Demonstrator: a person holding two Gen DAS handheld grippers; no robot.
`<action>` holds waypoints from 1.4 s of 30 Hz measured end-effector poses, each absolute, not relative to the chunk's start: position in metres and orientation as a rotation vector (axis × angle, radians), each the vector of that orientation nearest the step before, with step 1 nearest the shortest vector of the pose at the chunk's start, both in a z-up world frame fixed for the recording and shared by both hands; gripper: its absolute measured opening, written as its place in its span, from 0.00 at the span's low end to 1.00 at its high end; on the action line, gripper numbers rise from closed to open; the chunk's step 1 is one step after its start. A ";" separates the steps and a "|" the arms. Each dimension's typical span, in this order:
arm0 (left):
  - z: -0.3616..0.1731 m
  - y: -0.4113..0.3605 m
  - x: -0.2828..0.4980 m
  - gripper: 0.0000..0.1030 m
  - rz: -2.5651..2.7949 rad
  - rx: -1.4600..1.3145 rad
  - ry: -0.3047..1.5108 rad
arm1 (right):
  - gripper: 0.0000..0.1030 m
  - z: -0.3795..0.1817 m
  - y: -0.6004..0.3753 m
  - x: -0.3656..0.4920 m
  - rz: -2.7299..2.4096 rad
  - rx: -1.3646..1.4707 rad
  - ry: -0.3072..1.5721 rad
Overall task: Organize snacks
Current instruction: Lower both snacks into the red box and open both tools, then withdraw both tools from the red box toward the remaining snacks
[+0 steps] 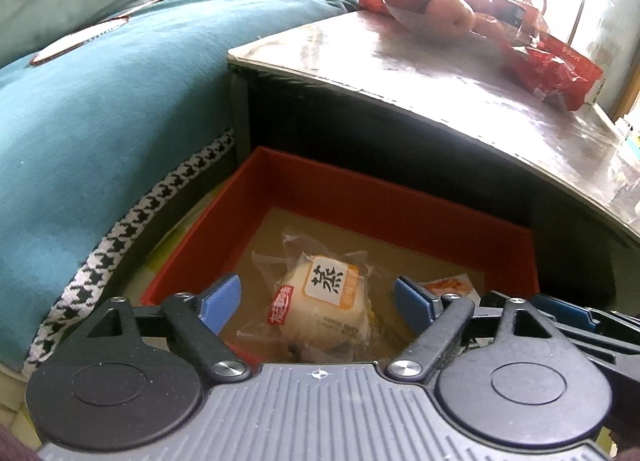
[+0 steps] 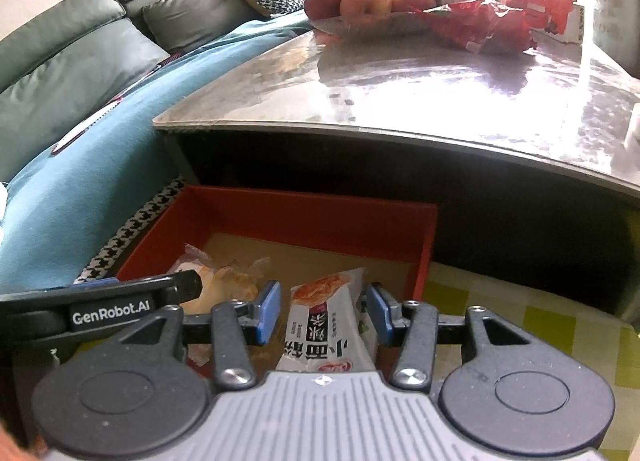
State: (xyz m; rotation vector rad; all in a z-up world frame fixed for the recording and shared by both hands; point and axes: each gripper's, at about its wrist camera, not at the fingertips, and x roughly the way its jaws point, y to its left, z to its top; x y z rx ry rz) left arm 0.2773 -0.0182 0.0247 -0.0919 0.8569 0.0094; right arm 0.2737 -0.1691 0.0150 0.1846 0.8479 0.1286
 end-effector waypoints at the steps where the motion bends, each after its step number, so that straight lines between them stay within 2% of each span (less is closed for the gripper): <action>1: 0.025 -0.018 0.275 0.86 0.007 -0.094 0.857 | 0.52 0.016 -0.169 0.272 0.126 0.185 0.850; 16: 0.029 -0.023 0.229 0.87 -0.045 -0.076 0.868 | 0.55 0.014 -0.177 0.219 0.108 0.180 0.913; 28: 0.016 -0.034 0.173 0.87 -0.100 -0.058 0.920 | 0.55 0.007 -0.181 0.157 0.075 0.177 0.983; 42: -0.009 -0.042 0.100 0.88 -0.159 -0.007 1.015 | 0.59 -0.005 -0.202 0.075 0.018 0.194 1.051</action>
